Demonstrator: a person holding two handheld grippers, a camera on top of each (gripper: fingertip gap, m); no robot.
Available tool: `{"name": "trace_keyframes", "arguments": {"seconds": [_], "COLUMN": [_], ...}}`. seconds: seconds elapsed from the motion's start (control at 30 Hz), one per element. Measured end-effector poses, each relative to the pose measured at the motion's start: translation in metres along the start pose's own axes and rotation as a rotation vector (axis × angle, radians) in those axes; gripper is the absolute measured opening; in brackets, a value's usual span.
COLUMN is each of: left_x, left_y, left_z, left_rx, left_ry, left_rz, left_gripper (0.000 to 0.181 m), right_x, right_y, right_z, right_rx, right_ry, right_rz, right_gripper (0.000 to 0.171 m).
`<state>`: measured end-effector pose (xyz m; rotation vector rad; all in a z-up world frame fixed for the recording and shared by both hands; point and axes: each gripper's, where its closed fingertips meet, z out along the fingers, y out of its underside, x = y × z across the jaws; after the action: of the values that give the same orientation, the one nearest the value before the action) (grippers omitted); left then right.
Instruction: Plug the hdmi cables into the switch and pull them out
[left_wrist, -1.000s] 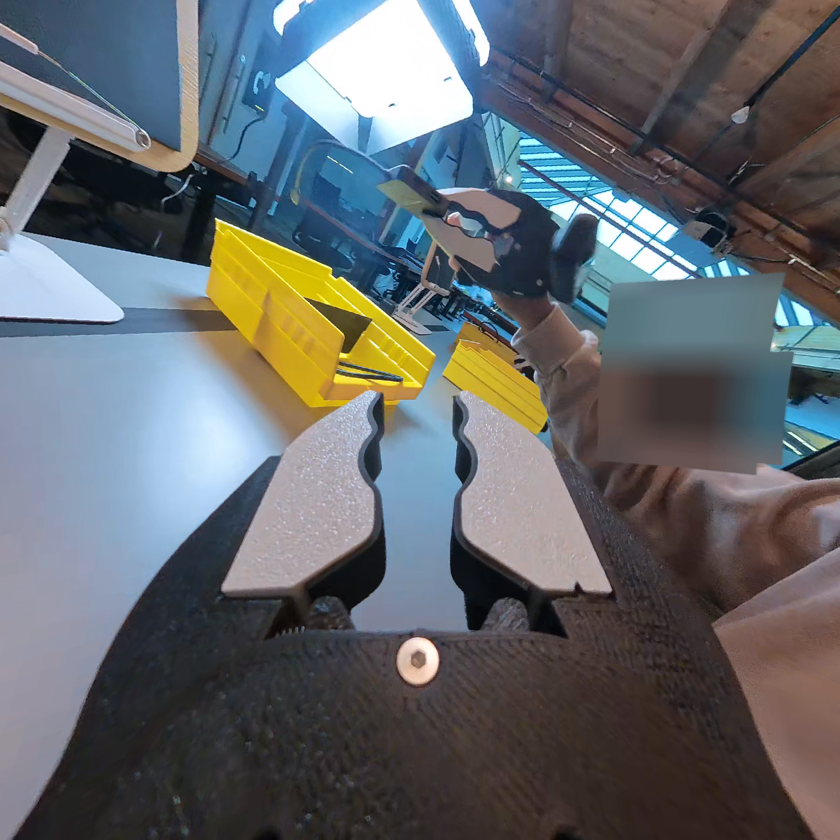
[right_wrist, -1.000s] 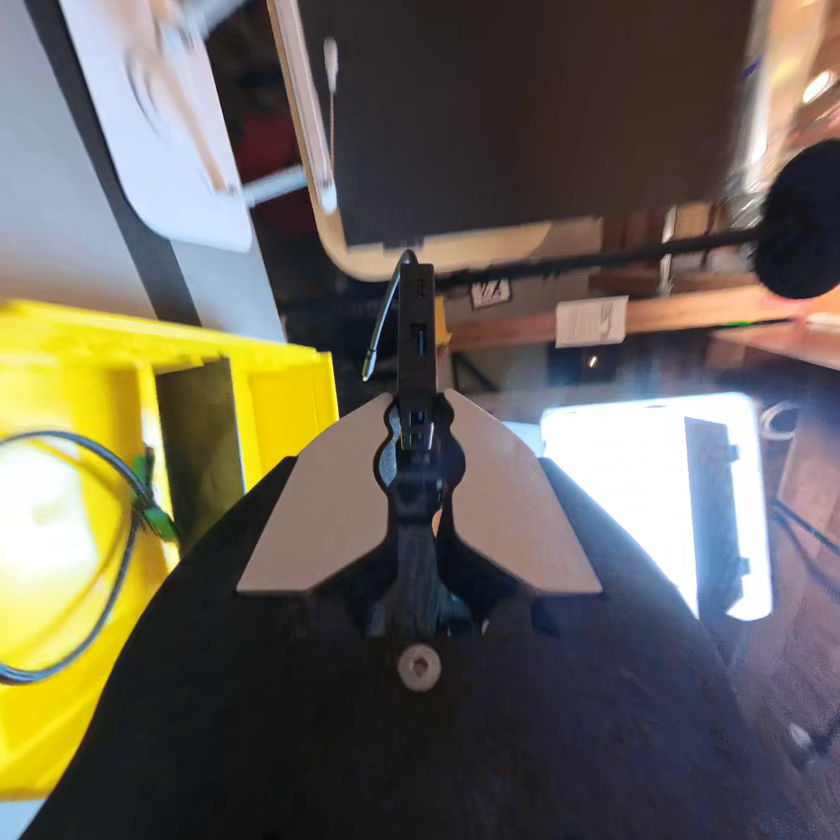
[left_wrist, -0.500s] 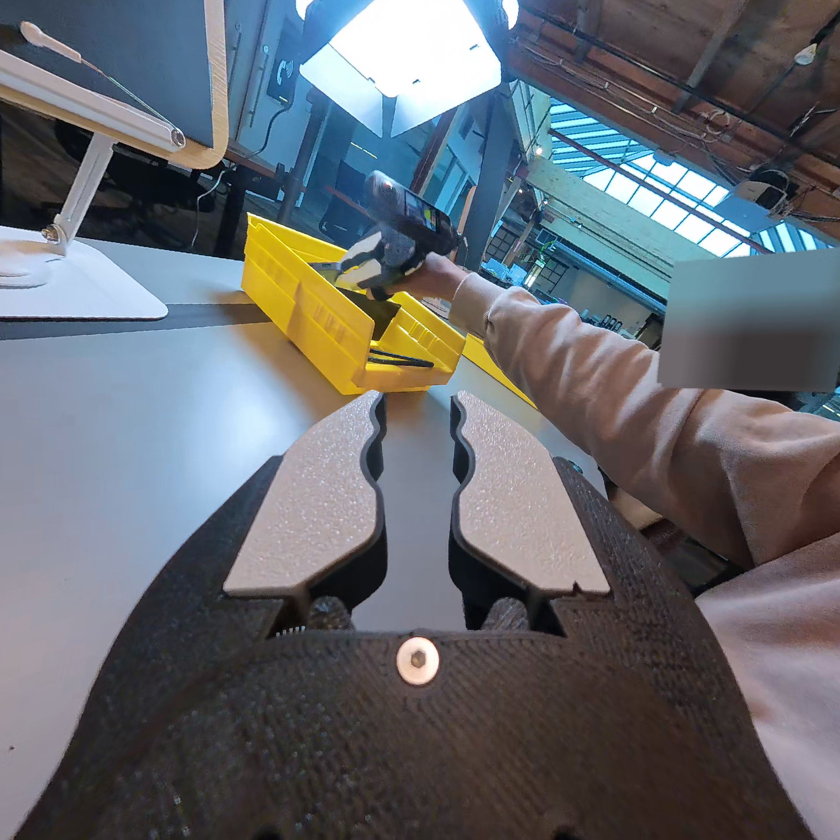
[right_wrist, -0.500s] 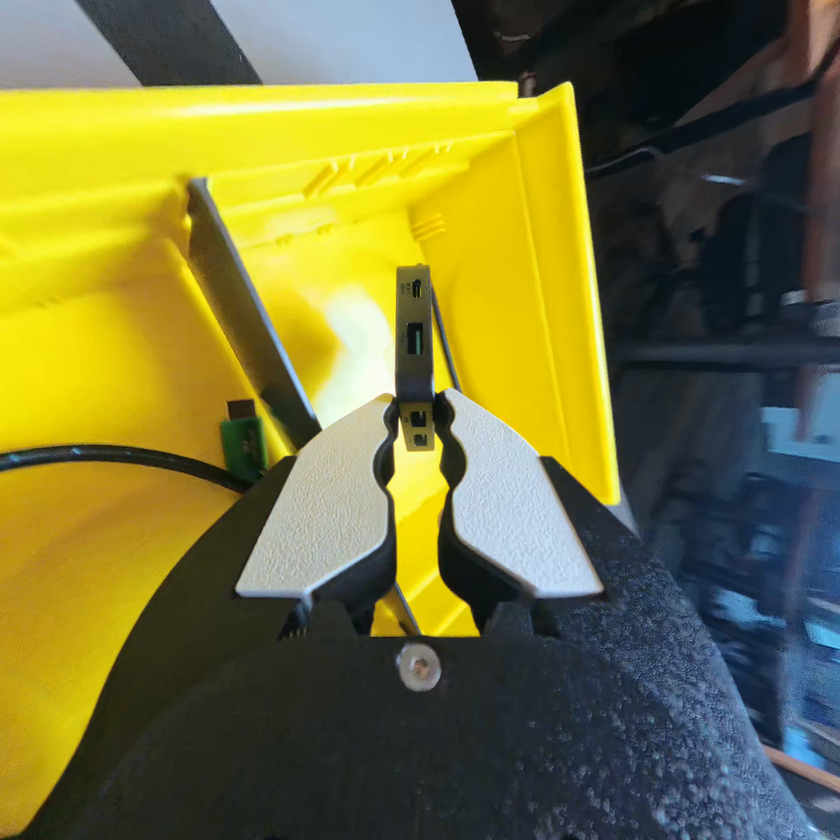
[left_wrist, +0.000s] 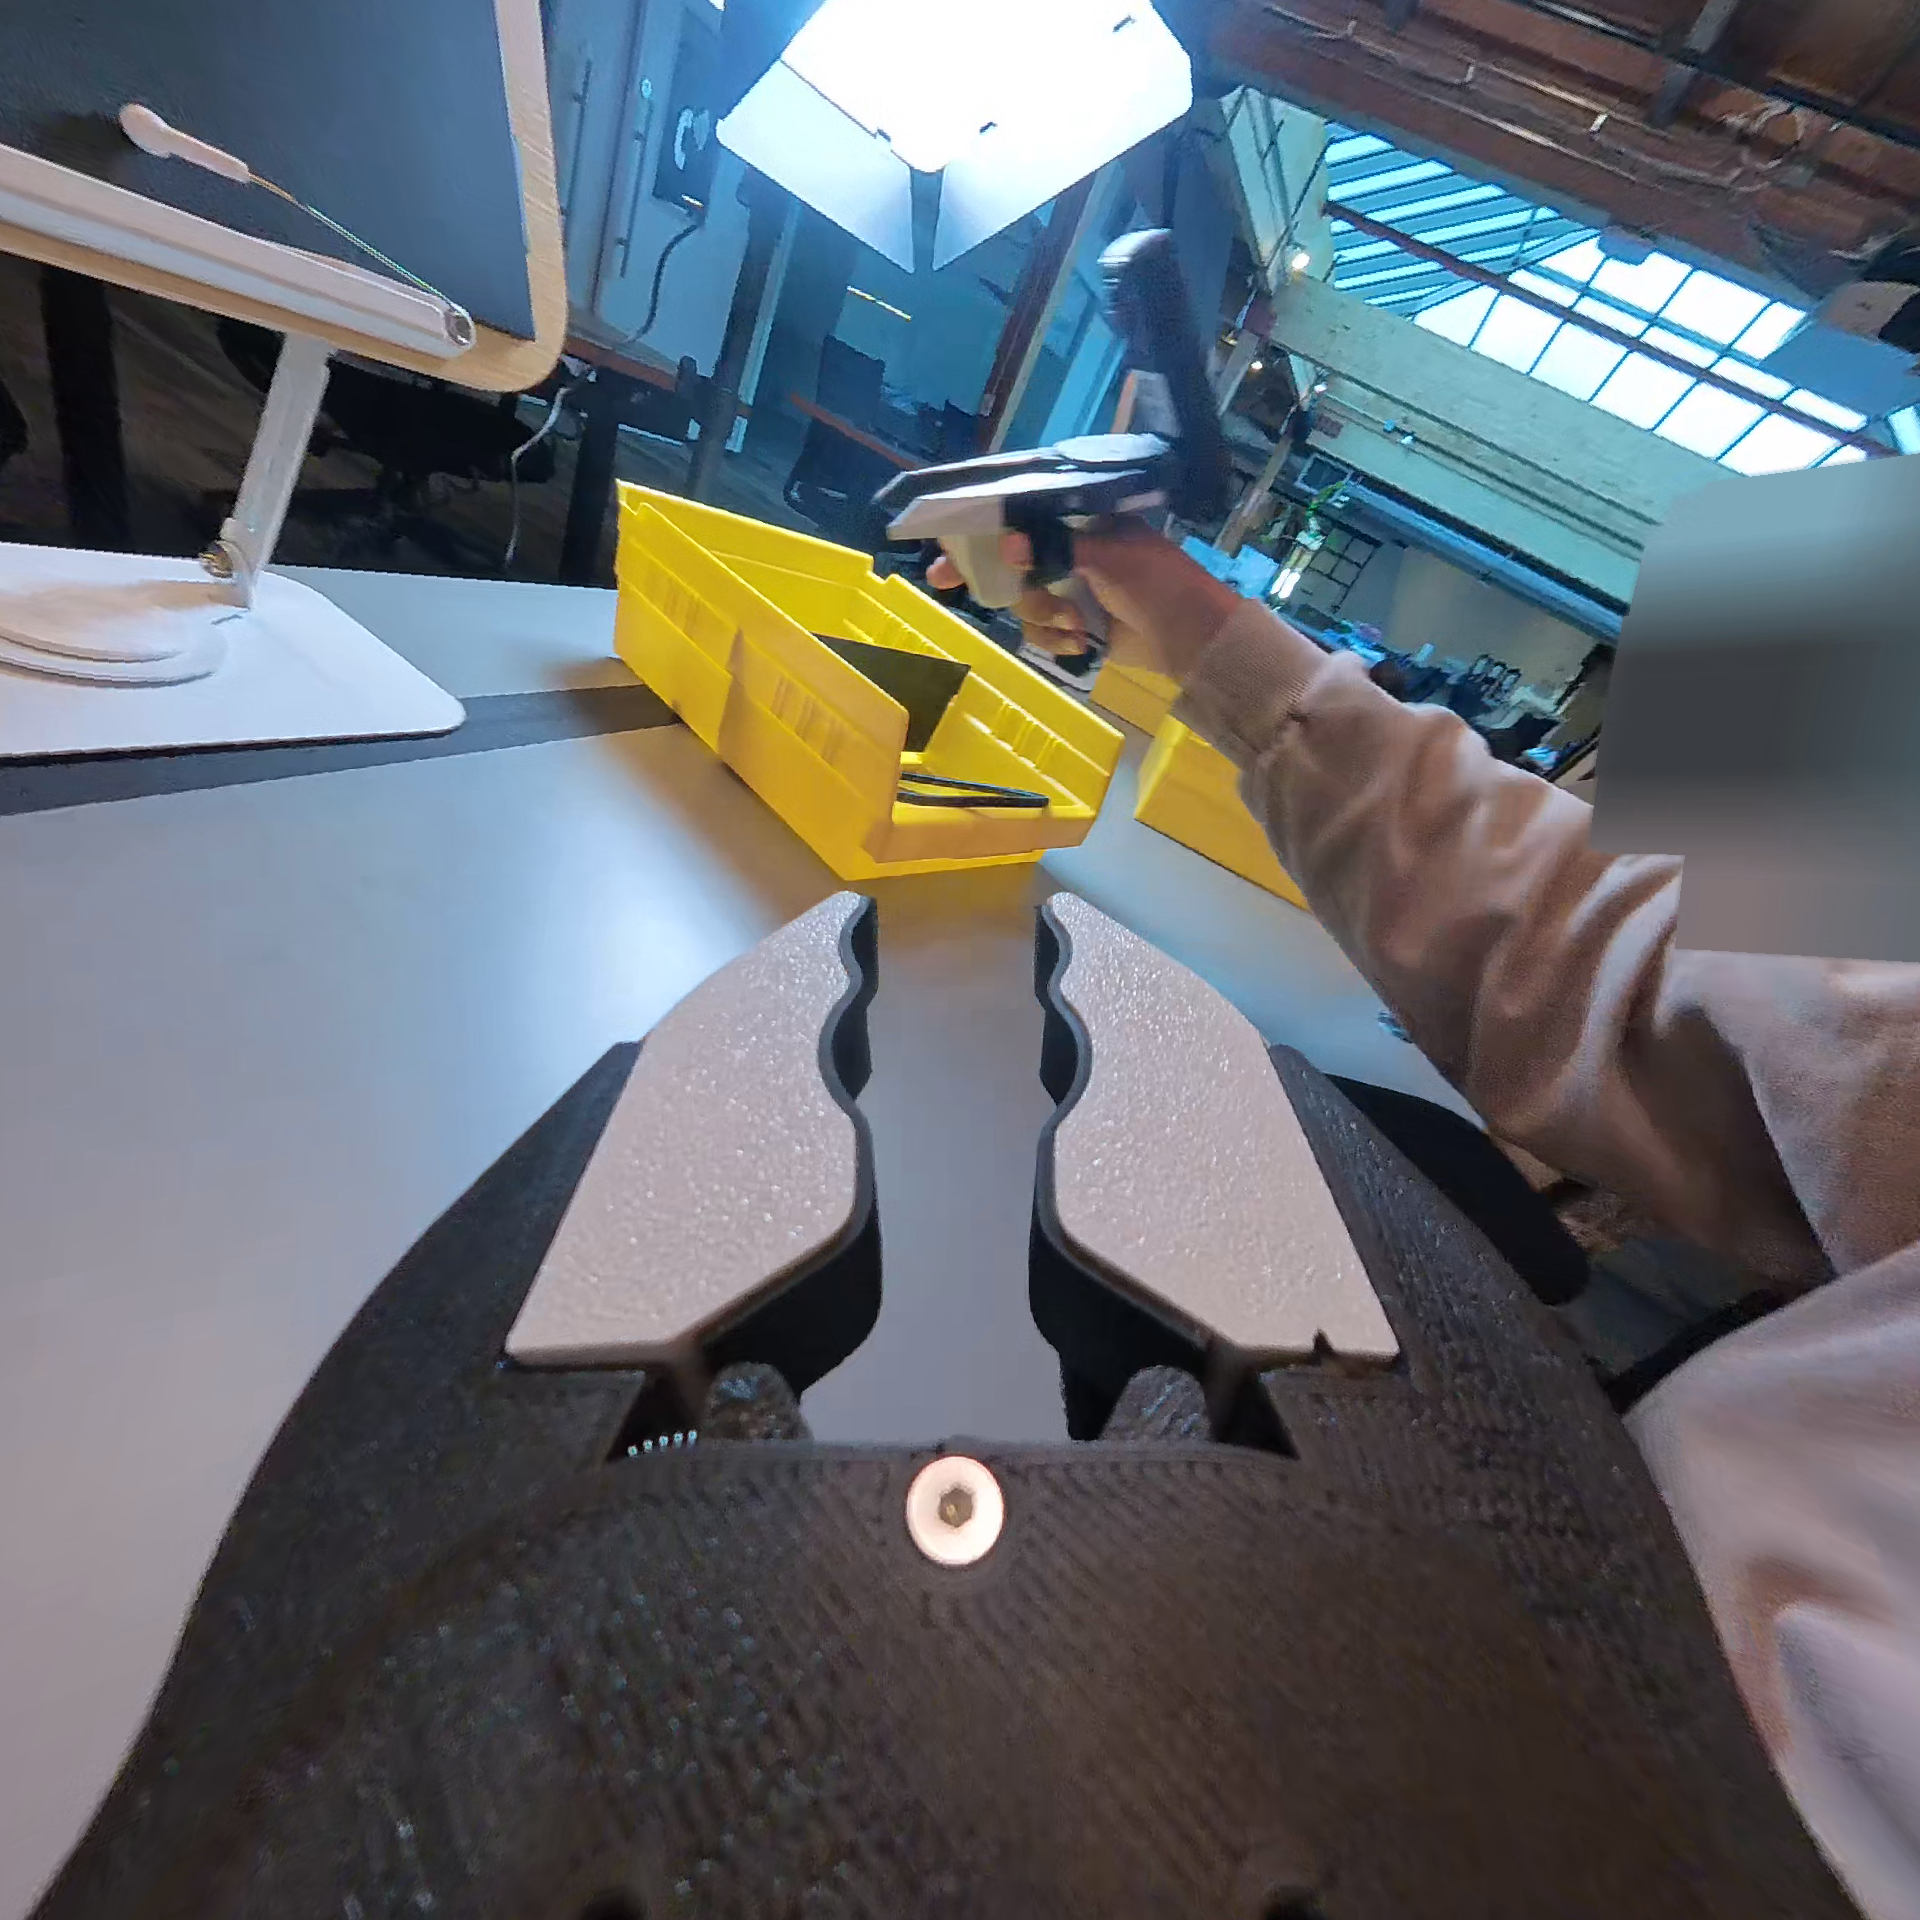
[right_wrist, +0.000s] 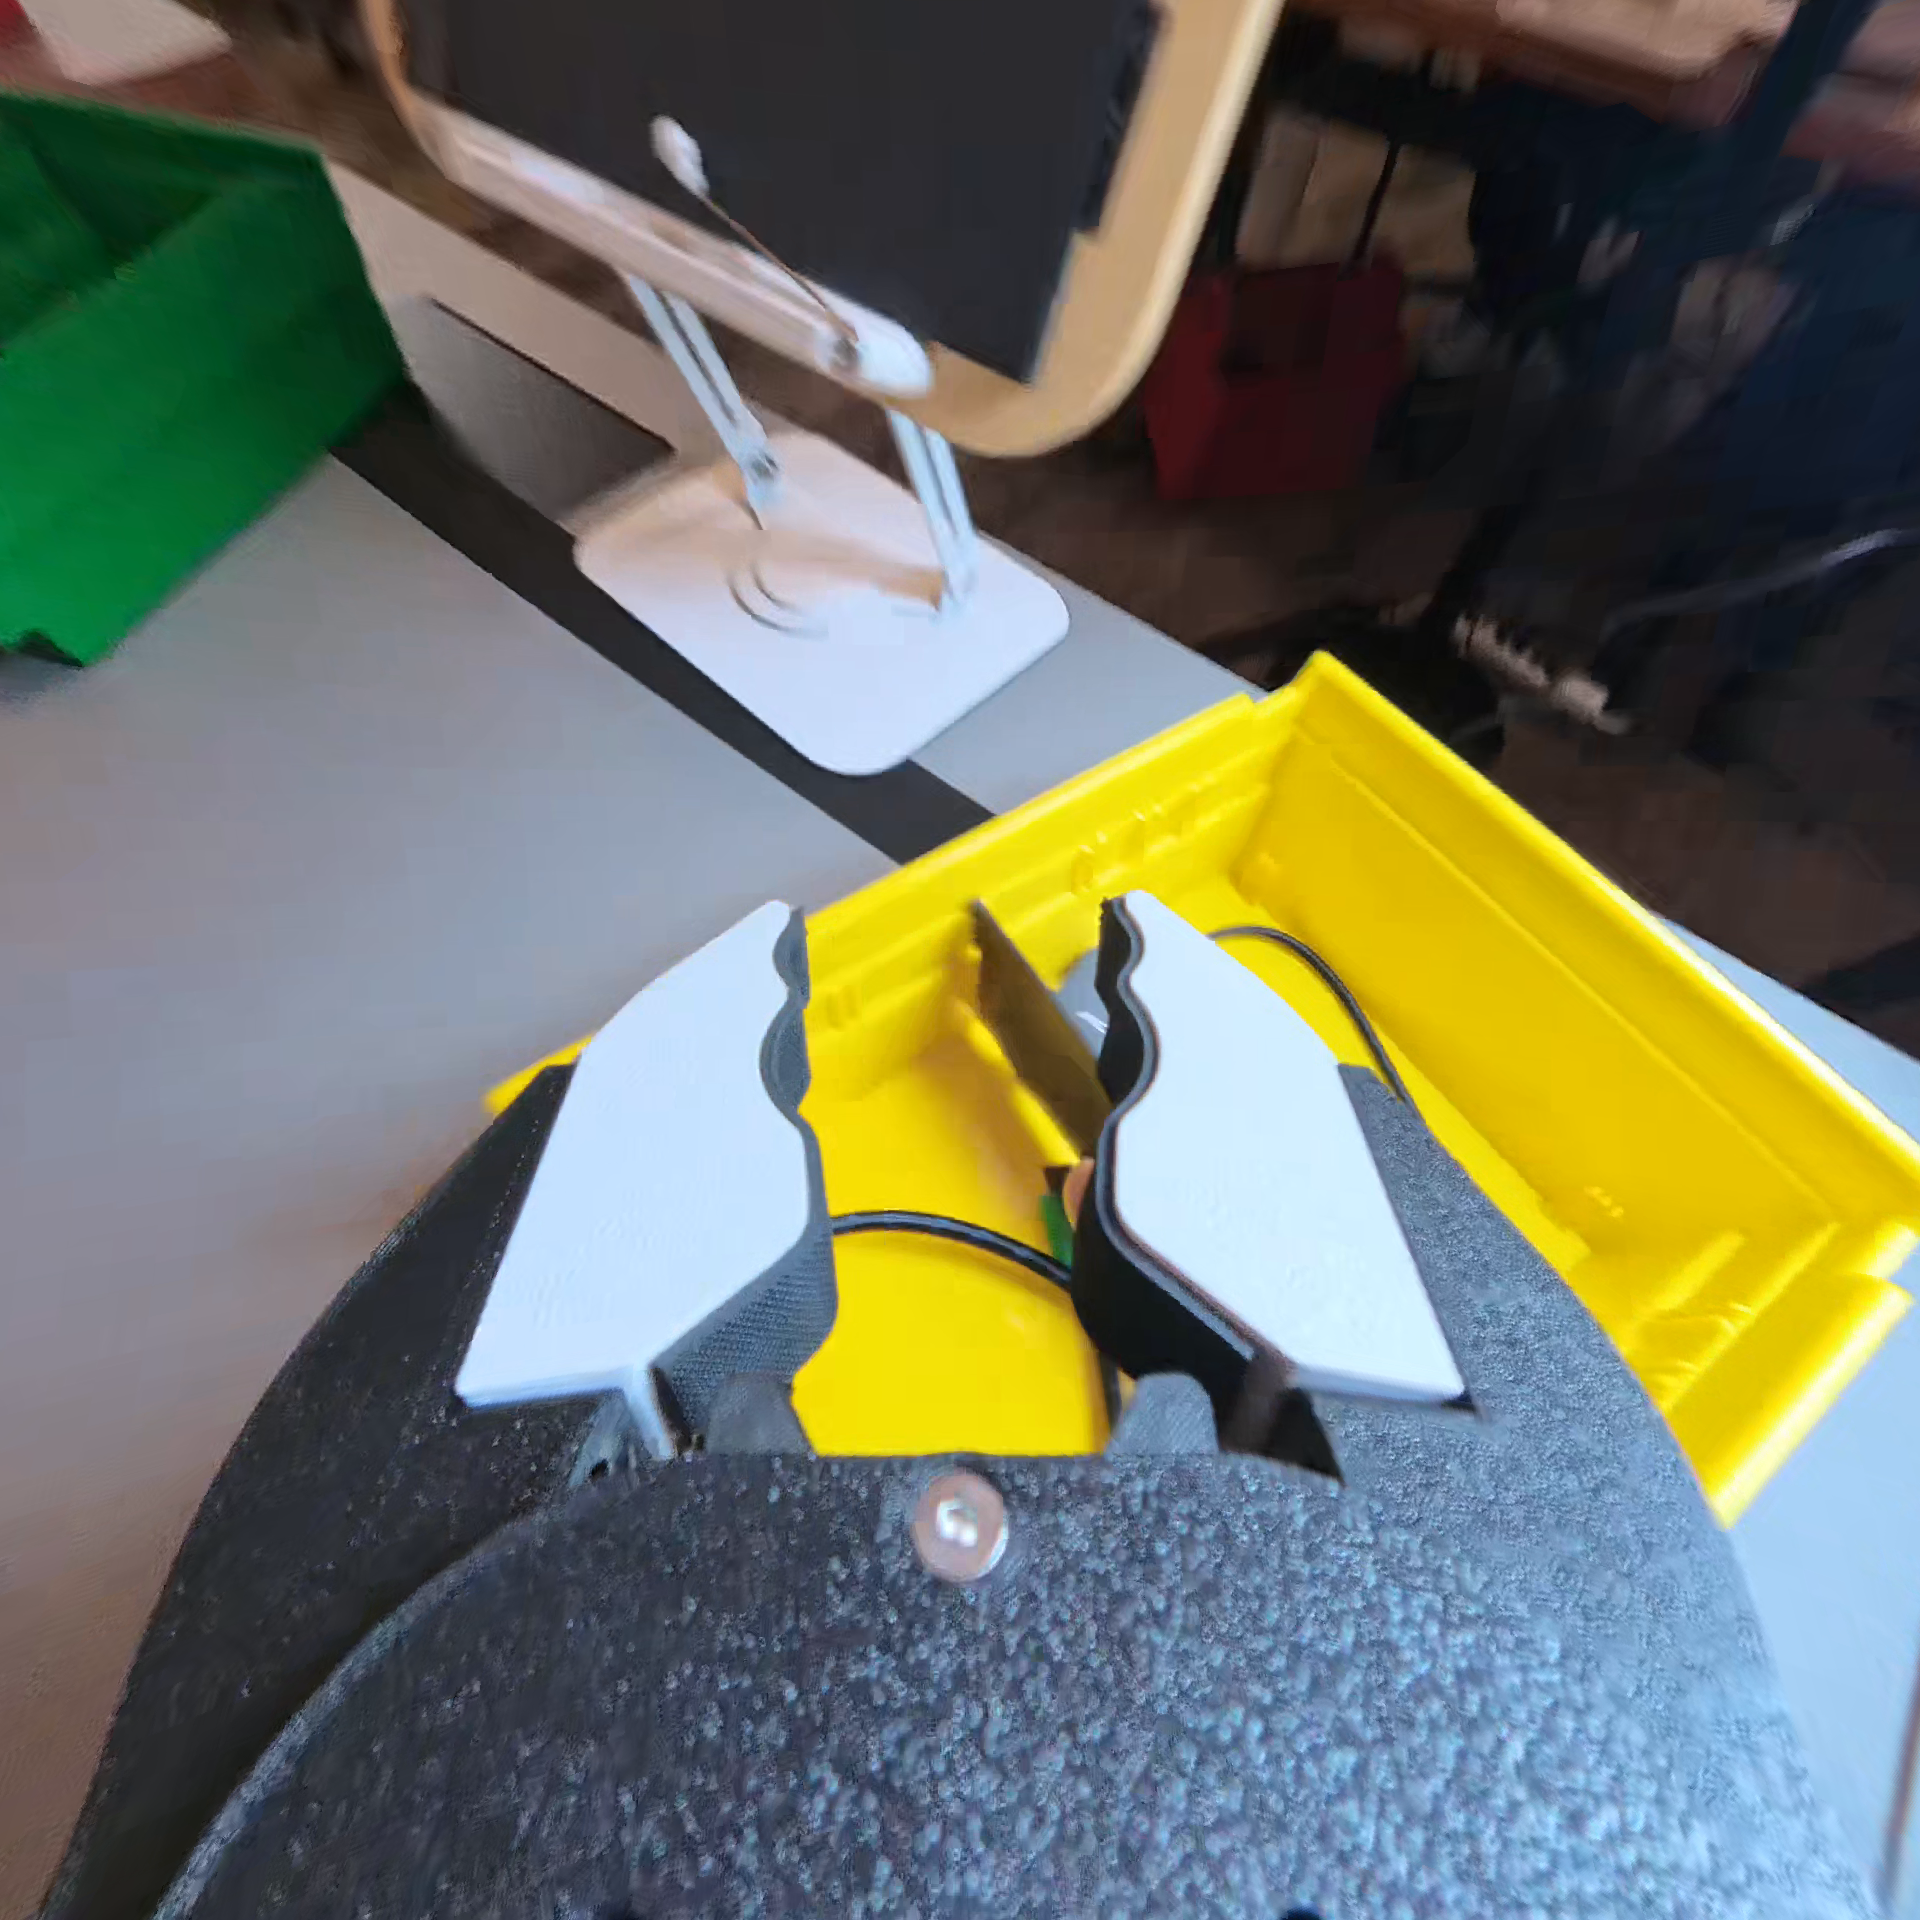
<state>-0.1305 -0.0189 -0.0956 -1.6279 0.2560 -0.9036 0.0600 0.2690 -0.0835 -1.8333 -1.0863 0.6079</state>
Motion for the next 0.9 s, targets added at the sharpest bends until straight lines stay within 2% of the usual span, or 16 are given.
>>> {"name": "trace_keyframes", "arguments": {"seconds": [0.07, 0.17, 0.27, 0.33, 0.43, 0.5, 0.57, 0.67, 0.8, 0.9], "left_x": [-0.008, -0.03, -0.063, -0.091, -0.134, -0.157, -0.181, -0.212, -0.25, -0.292], "left_y": [-0.003, -0.014, -0.047, -0.075, -0.109, -0.121, -0.122, -0.115, -0.098, -0.082], "left_z": [-0.004, -0.021, -0.062, -0.102, -0.16, -0.18, -0.187, -0.177, -0.147, -0.141], "left_rx": [-0.012, -0.037, -0.023, -0.028, -0.135, -0.257, -0.436, -0.68, -0.929, -1.101], "left_ry": [-0.054, -0.185, -0.411, -0.599, -0.864, -0.938, -0.966, -0.937, -0.886, -0.925], "left_rz": [0.054, 0.168, 0.319, 0.431, 0.56, 0.607, 0.608, 0.561, 0.401, 0.324], "left_gripper": [0.029, 0.029, 0.029, 0.028, 0.03, 0.029, 0.031, 0.037, 0.062, 0.079], "right_x": [-0.046, -0.121, -0.184, -0.211, -0.225, -0.226, -0.228, -0.231, -0.241, -0.246], "right_y": [-0.003, 0.012, 0.04, 0.057, 0.074, 0.079, 0.08, 0.079, 0.09, 0.102], "right_z": [-0.019, -0.044, -0.065, -0.074, -0.079, -0.078, -0.074, -0.068, -0.057, -0.053], "right_rx": [0.103, 0.192, 0.229, 0.249, 0.261, 0.264, 0.252, 0.243, 0.205, 0.176], "right_ry": [-0.04, -0.122, -0.213, -0.248, -0.247, -0.233, -0.244, -0.272, -0.307, -0.32], "right_rz": [-0.023, -0.038, -0.028, -0.033, -0.051, -0.076, -0.081, -0.069, -0.068, -0.07], "right_gripper": [0.053, 0.052, 0.051, 0.049, 0.046, 0.043, 0.043, 0.042, 0.042, 0.042]}}
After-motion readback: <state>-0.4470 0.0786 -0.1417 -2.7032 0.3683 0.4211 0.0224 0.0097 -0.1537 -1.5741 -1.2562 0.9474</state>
